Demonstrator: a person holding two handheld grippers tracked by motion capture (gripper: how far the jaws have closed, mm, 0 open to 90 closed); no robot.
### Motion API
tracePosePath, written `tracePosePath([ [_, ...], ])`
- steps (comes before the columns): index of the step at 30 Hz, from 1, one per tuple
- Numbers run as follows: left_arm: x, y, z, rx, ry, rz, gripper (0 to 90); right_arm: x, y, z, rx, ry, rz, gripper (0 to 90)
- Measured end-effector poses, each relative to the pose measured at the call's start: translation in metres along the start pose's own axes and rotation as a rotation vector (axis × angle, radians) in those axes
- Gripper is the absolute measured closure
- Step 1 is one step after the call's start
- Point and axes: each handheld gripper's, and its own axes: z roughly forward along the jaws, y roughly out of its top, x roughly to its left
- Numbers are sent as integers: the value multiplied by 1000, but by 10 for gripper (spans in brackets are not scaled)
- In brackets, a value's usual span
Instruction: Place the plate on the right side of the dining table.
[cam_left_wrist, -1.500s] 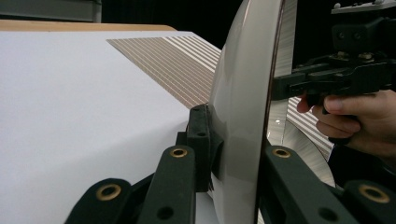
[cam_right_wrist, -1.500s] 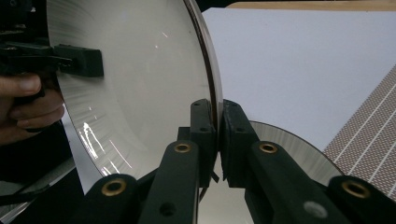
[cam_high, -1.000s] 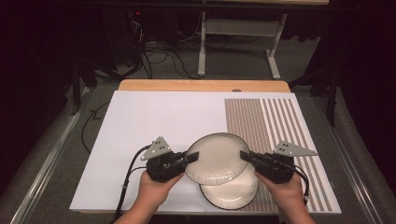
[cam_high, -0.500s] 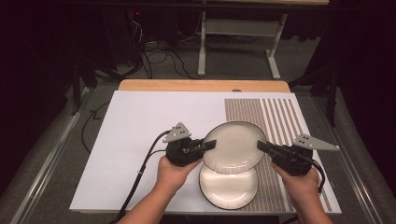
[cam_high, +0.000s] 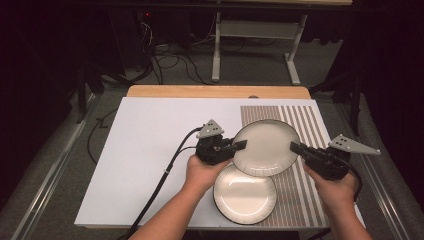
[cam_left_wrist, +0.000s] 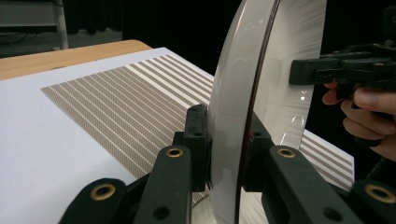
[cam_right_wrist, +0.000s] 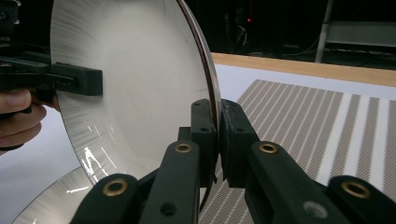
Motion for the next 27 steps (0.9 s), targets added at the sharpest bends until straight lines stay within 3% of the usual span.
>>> tracePosePath([
  [11,-4,11,42,30,-10,18,758,-28,-4,-13,-6,-67,18,869],
  [27,-9,6,90,76,-7,-32,725,-58,-21,-27,3,-133,63,870],
])
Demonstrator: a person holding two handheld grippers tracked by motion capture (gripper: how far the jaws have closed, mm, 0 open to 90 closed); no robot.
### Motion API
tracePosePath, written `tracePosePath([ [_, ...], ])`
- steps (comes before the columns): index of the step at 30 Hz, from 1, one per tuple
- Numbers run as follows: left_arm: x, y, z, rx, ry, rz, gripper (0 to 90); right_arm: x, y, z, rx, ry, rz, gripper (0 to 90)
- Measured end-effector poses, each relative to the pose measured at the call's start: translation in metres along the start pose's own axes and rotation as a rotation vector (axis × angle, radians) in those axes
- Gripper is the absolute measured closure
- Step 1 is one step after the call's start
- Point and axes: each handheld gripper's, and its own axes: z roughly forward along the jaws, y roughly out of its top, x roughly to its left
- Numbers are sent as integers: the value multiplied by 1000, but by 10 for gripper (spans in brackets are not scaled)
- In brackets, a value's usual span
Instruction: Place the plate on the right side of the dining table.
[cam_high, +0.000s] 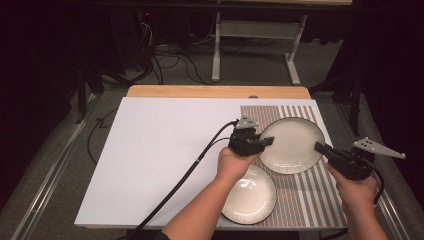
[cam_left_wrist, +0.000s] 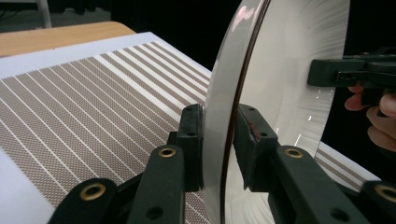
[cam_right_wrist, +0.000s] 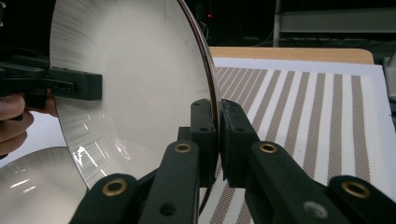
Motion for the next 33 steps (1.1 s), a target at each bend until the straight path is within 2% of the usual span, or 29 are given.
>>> tracePosePath([
  [6,-1,-5,12,21,-1,-9,714,-8,-10,-2,-1,-8,16,871],
  [16,2,-16,26,66,1,-19,700,-15,-23,1,28,-22,29,872],
  [22,2,-21,31,99,1,-24,694,-16,-29,1,46,-31,37,872],
  [33,3,-25,32,126,5,-33,689,-16,-34,2,61,-33,36,873],
])
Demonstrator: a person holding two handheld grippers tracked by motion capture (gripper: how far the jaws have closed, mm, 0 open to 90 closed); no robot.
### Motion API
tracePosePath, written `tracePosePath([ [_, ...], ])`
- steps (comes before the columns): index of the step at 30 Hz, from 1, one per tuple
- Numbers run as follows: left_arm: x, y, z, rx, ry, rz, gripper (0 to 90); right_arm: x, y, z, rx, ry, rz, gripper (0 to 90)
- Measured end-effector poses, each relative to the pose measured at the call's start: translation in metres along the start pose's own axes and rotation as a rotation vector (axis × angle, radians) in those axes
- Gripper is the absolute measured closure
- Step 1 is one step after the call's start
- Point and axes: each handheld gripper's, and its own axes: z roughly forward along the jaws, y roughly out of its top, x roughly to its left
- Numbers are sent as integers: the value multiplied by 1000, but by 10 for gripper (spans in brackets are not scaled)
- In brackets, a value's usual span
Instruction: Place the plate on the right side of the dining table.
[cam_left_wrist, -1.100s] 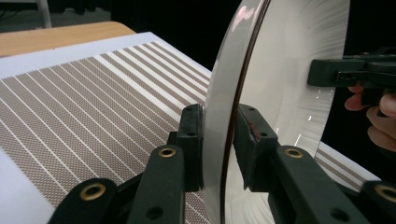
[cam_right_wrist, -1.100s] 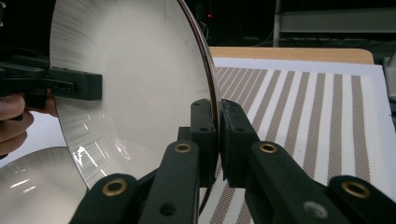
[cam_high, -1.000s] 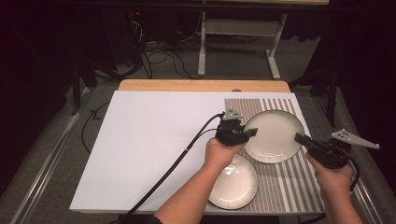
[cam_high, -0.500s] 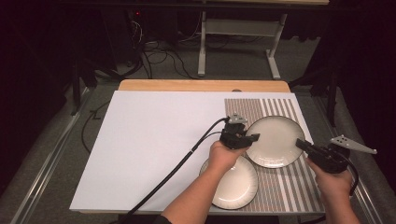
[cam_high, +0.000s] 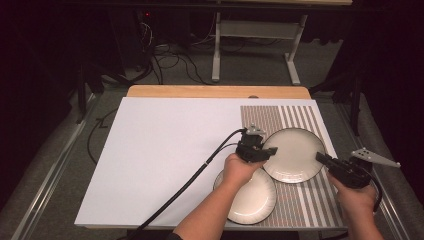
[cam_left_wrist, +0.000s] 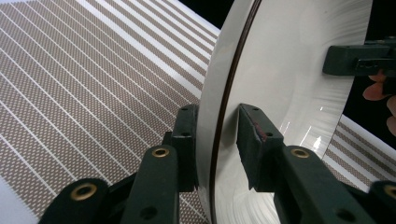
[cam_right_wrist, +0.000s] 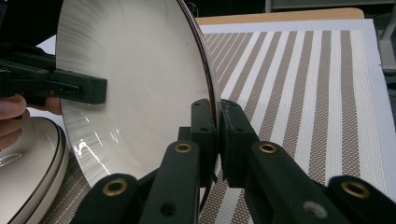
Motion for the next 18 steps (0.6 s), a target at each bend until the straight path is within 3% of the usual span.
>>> tracePosePath([
  [13,2,-1,2,26,3,-29,674,3,-2,2,11,-17,-5,873],
  [18,1,-1,1,21,40,0,672,3,-1,3,11,-20,-15,872],
])
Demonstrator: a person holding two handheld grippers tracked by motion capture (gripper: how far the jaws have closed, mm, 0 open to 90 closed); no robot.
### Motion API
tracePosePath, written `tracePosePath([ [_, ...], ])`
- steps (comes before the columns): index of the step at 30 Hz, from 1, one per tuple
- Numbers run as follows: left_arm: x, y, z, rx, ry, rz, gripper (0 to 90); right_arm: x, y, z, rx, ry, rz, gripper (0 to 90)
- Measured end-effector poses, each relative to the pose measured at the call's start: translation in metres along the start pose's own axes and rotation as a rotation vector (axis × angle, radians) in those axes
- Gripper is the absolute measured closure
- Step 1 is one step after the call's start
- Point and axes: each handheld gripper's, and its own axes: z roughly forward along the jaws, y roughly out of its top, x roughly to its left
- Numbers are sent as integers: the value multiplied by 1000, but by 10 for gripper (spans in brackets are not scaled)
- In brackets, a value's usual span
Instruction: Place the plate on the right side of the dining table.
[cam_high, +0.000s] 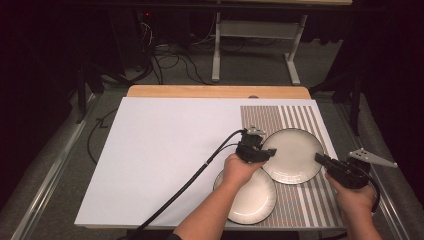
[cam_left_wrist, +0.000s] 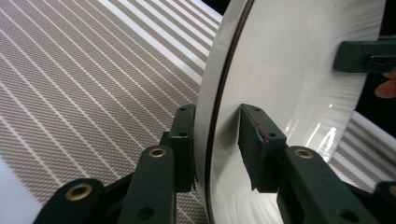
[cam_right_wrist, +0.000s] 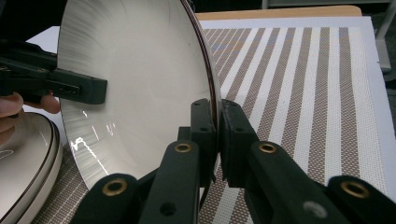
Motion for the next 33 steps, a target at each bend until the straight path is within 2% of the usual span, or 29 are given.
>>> tracePosePath([
  [4,2,2,-9,-38,20,15,577,-1,0,1,4,-7,0,871],
  [7,3,2,-20,-70,34,45,540,-1,1,2,4,-5,-2,870],
  [12,9,-1,-39,-107,56,46,424,0,1,3,5,-6,-4,870],
  [15,13,-6,-52,-123,68,58,388,0,2,4,5,-7,-5,869],
  [19,19,-13,-67,-149,93,48,322,-1,2,5,13,-7,0,867],
  [24,28,-23,-88,-176,131,37,189,-2,2,7,16,-10,1,865],
  [29,39,-39,-113,-195,186,41,143,-3,3,9,20,-11,7,863],
  [33,49,-52,-133,-216,212,22,92,-4,3,10,27,-14,16,861],
])
